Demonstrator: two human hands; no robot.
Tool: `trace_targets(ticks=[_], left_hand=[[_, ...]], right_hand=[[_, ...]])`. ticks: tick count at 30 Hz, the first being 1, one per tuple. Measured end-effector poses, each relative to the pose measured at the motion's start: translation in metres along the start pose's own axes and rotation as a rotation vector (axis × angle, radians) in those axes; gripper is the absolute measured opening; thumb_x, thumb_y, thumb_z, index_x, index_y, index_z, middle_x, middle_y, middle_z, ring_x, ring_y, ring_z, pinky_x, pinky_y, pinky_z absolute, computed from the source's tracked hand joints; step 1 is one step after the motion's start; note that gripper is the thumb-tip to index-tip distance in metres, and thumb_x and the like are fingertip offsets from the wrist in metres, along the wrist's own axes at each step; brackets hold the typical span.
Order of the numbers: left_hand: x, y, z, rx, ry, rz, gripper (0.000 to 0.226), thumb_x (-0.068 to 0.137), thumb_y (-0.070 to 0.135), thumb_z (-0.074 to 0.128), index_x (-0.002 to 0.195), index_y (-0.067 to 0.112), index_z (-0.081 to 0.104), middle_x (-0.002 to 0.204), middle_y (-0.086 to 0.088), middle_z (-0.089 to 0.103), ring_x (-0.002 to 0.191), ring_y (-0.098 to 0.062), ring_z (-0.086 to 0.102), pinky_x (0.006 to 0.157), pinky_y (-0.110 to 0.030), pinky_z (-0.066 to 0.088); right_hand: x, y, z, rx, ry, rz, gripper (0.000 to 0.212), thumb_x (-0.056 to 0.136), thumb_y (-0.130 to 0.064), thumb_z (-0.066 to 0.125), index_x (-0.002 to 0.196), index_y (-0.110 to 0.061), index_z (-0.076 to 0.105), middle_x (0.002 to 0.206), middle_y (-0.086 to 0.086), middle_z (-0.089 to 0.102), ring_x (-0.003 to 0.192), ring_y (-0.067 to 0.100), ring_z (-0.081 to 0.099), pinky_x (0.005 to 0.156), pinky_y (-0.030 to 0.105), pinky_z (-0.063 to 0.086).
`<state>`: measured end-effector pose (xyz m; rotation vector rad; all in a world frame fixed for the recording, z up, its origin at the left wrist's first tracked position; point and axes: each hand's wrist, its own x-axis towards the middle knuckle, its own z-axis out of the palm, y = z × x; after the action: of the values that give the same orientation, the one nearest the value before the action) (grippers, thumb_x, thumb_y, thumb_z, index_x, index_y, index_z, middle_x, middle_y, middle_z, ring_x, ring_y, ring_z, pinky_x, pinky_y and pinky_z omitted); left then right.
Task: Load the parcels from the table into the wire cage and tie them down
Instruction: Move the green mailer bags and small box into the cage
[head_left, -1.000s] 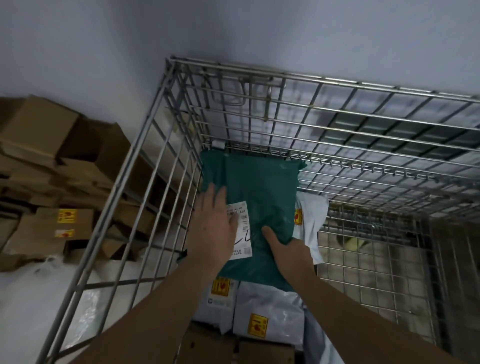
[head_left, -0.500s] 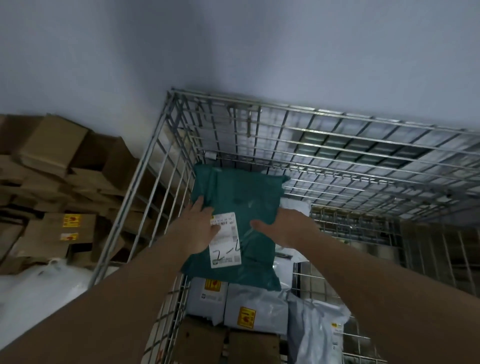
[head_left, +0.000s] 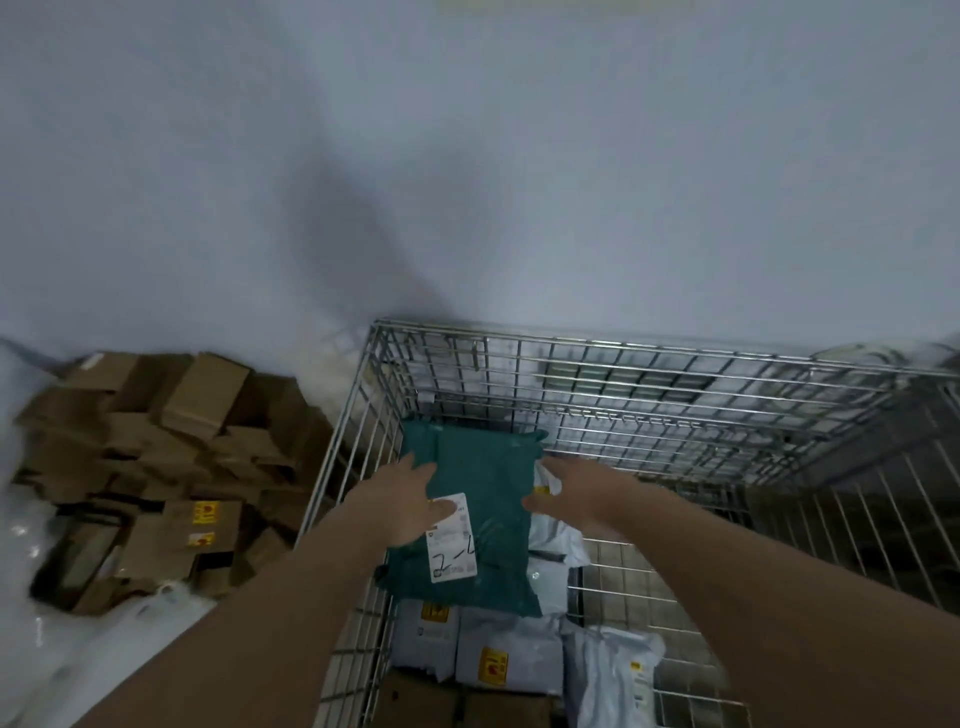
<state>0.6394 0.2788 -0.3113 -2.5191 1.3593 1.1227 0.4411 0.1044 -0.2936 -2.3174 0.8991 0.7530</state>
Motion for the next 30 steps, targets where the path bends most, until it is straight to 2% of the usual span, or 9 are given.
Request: trace_targets(ticks=[5, 8, 11, 16, 19, 23, 26, 30], left_hand=[[-0.083, 0.050, -0.100, 0.171, -0.005, -0.045, 0.091, 0.090, 0.077, 0.039, 0.160, 0.023, 0.020, 0.166, -0.005, 0.024, 0.149, -0.029, 0.030, 0.121, -0.045, 0.028], [-0.148, 0.103, -0.205, 0.189, 0.130, -0.011, 0.077, 0.094, 0.071, 0.041, 0.154, 0.023, 0.034, 0.161, -0.004, 0.035, 0.143, -0.026, 0.040, 0.117, -0.041, 0.034], [-0.223, 0.166, -0.306, 0.219, 0.301, 0.024, 0.077, 0.095, 0.072, 0.039, 0.154, 0.023, 0.036, 0.160, -0.003, 0.037, 0.143, -0.025, 0.039, 0.117, -0.045, 0.033], [-0.330, 0.274, -0.411, 0.223, 0.533, 0.126, 0.071, 0.094, 0.071, 0.041, 0.150, 0.029, 0.041, 0.156, 0.000, 0.043, 0.141, -0.022, 0.041, 0.113, -0.039, 0.036], [-0.364, 0.329, -0.433, 0.242, 0.592, 0.203, 0.073, 0.091, 0.075, 0.040, 0.150, 0.031, 0.041, 0.154, 0.000, 0.046, 0.140, -0.023, 0.044, 0.111, -0.038, 0.038], [-0.377, 0.386, -0.433, 0.283, 0.599, 0.277, 0.081, 0.089, 0.078, 0.038, 0.155, 0.031, 0.034, 0.160, 0.001, 0.037, 0.145, -0.023, 0.038, 0.115, -0.040, 0.034], [-0.369, 0.424, -0.424, 0.310, 0.602, 0.368, 0.084, 0.090, 0.078, 0.037, 0.157, 0.029, 0.029, 0.164, 0.002, 0.030, 0.148, -0.022, 0.032, 0.118, -0.041, 0.031], [-0.353, 0.480, -0.399, 0.347, 0.580, 0.523, 0.083, 0.090, 0.078, 0.037, 0.158, 0.030, 0.027, 0.164, 0.004, 0.031, 0.148, -0.021, 0.034, 0.117, -0.042, 0.032]], right_hand=[[-0.095, -0.014, -0.104, -0.102, 0.084, -0.040, 0.086, 0.086, -0.078, 0.038, 0.158, -0.036, 0.015, 0.165, 0.009, 0.023, 0.149, 0.034, 0.027, 0.119, 0.051, 0.024], [-0.178, -0.026, -0.211, -0.118, 0.237, -0.039, 0.086, 0.086, -0.078, 0.037, 0.158, -0.035, 0.016, 0.166, 0.006, 0.021, 0.149, 0.031, 0.026, 0.120, 0.049, 0.025], [-0.272, -0.034, -0.307, -0.136, 0.414, -0.037, 0.085, 0.089, -0.076, 0.035, 0.159, -0.033, 0.015, 0.166, 0.005, 0.020, 0.151, 0.028, 0.022, 0.120, 0.048, 0.023], [-0.407, -0.026, -0.400, -0.133, 0.616, 0.007, 0.083, 0.090, -0.075, 0.035, 0.158, -0.032, 0.015, 0.164, 0.000, 0.025, 0.151, 0.024, 0.023, 0.118, 0.045, 0.025], [-0.459, -0.009, -0.424, -0.102, 0.684, 0.033, 0.083, 0.090, -0.075, 0.035, 0.158, -0.032, 0.016, 0.164, 0.001, 0.025, 0.151, 0.024, 0.023, 0.120, 0.046, 0.024], [-0.508, 0.024, -0.435, -0.057, 0.739, 0.095, 0.082, 0.090, -0.075, 0.035, 0.158, -0.032, 0.018, 0.164, 0.002, 0.027, 0.151, 0.025, 0.024, 0.120, 0.046, 0.024], [-0.540, 0.060, -0.430, -0.020, 0.773, 0.174, 0.082, 0.089, -0.075, 0.034, 0.158, -0.033, 0.020, 0.163, 0.001, 0.028, 0.151, 0.024, 0.024, 0.120, 0.046, 0.024], [-0.589, 0.117, -0.398, 0.044, 0.816, 0.346, 0.082, 0.090, -0.076, 0.034, 0.158, -0.031, 0.021, 0.163, 0.002, 0.029, 0.150, 0.026, 0.025, 0.120, 0.047, 0.024]])
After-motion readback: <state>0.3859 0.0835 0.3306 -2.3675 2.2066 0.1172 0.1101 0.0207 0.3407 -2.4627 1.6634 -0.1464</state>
